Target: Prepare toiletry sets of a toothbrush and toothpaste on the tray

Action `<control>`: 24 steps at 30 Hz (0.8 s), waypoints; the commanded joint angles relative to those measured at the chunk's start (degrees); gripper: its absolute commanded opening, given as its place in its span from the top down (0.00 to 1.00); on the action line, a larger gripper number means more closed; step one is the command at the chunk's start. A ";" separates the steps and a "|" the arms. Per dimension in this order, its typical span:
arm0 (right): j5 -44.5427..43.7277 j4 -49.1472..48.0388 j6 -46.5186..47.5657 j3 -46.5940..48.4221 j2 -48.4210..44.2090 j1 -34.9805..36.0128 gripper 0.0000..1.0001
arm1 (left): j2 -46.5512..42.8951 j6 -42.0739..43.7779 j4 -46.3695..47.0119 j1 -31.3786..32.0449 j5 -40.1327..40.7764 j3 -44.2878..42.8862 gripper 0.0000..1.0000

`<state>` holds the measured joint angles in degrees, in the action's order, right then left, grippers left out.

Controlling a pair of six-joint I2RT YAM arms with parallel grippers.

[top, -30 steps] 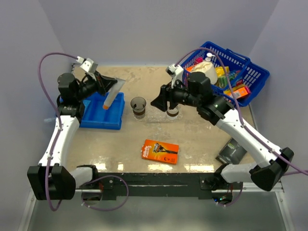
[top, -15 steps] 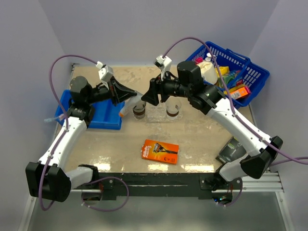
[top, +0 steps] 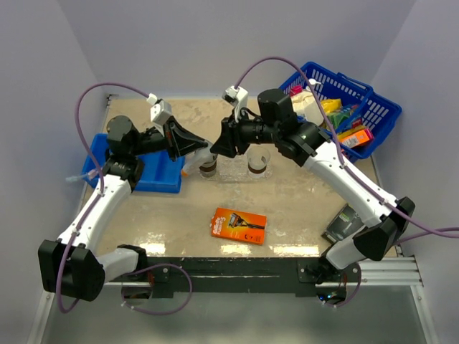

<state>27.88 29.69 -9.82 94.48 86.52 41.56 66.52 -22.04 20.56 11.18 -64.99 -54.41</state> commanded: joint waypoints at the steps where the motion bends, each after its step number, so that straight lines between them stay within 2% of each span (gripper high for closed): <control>1: 3.06 -1.92 -0.28 -0.43 -0.56 -0.08 0.64 | -1.04 -1.34 5.19 0.42 -1.45 0.18 1.00; 11: 1.65 -2.71 -0.37 -0.87 0.40 -0.16 0.74 | -0.95 -1.51 5.55 0.42 -1.54 0.36 1.00; 15: 2.09 -3.24 -0.72 -1.22 0.58 -0.16 0.83 | -0.95 -1.60 5.81 0.42 -1.54 0.45 1.00; 19: 2.80 -4.64 -1.51 -2.36 0.23 -0.08 1.00 | -1.04 -1.42 5.81 0.42 -1.46 0.62 1.00; 24: 1.66 -7.36 -2.74 -4.73 -1.17 -0.08 1.00 | -0.96 -1.07 5.46 0.42 -0.84 0.71 1.00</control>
<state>29.85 26.87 -10.72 91.64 86.96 41.50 66.54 -23.38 21.89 11.27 -65.52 -53.49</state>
